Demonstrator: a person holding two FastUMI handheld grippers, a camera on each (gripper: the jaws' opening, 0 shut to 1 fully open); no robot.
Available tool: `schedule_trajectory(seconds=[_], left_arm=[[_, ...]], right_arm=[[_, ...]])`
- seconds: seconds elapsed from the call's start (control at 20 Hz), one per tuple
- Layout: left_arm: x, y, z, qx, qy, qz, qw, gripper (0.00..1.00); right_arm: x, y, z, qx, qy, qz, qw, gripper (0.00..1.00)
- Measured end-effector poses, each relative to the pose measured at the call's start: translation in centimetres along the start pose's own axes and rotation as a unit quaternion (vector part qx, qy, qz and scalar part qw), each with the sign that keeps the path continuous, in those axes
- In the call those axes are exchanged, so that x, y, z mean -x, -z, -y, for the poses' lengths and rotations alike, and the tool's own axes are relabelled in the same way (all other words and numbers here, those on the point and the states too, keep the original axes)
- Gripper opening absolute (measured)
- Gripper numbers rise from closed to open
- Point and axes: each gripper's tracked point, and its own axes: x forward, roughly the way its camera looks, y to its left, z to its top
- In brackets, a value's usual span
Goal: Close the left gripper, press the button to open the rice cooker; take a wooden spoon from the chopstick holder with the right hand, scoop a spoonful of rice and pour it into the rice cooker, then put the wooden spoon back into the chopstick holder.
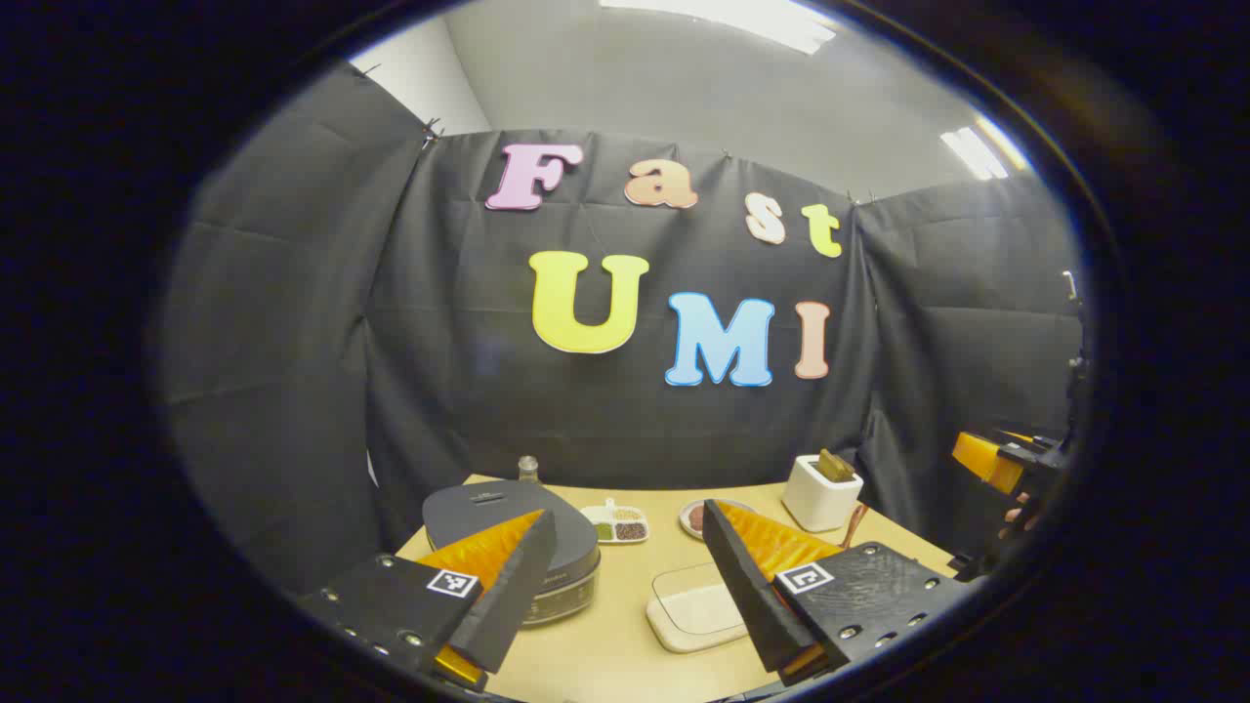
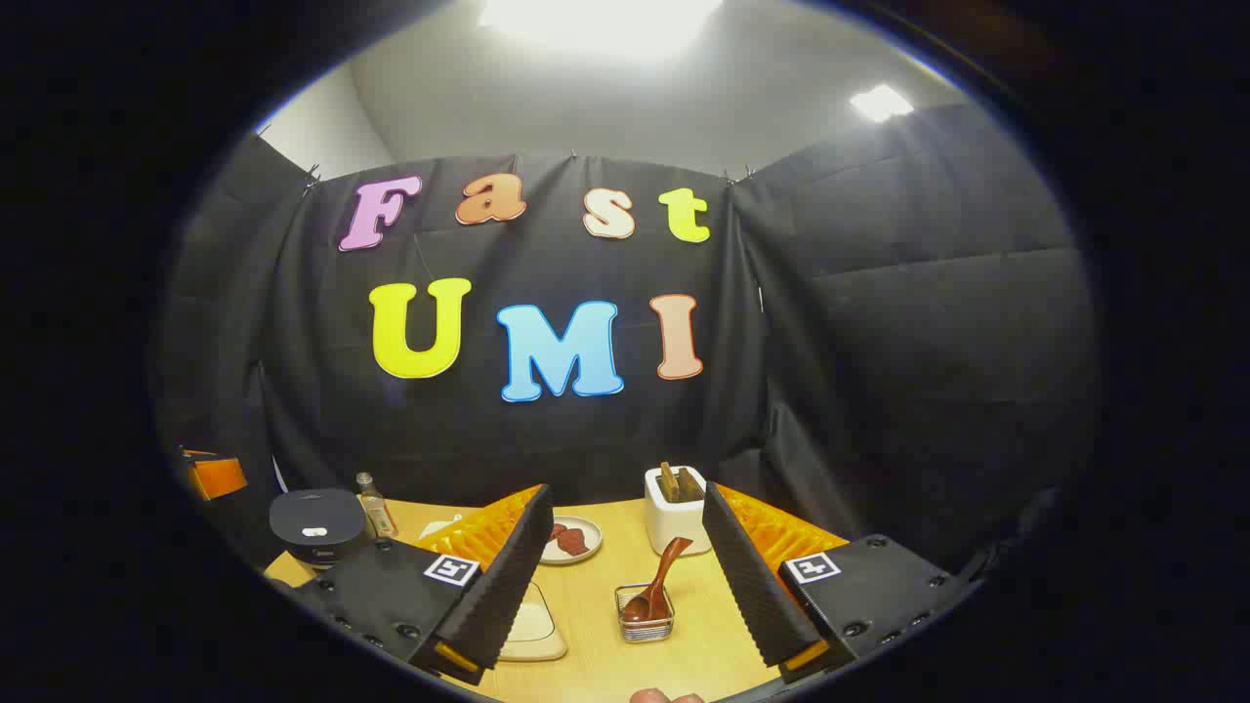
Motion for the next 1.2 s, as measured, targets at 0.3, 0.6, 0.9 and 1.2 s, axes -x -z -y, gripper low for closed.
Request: schedule_trajectory(seconds=[0.3, 0.6, 0.9, 1.2], left_arm=[[1.0, 0.4, -0.1, -0.004, -0.008, 0.002, 1.000, 0.96], [2.2, 1.7, -0.9, -0.007, -0.016, -0.008, 1.000, 0.96], [2.5, 1.7, -1.1, -0.004, -0.019, -0.011, 1.000, 0.96], [1.8, 2.2, 0.2, 0.011, 0.002, -0.025, 1.000, 0.96]], right_arm=[[0.2, 0.8, -1.1, 0.015, -0.020, -0.016, 1.000, 0.93], [0.4, 1.8, -1.8, 0.012, -0.031, -0.031, 0.999, 0.98], [0.0, 2.3, -2.1, 0.009, -0.038, -0.039, 0.998, 0.98], [-0.6, 2.2, -1.5, 0.016, -0.043, -0.038, 0.998, 0.98]])
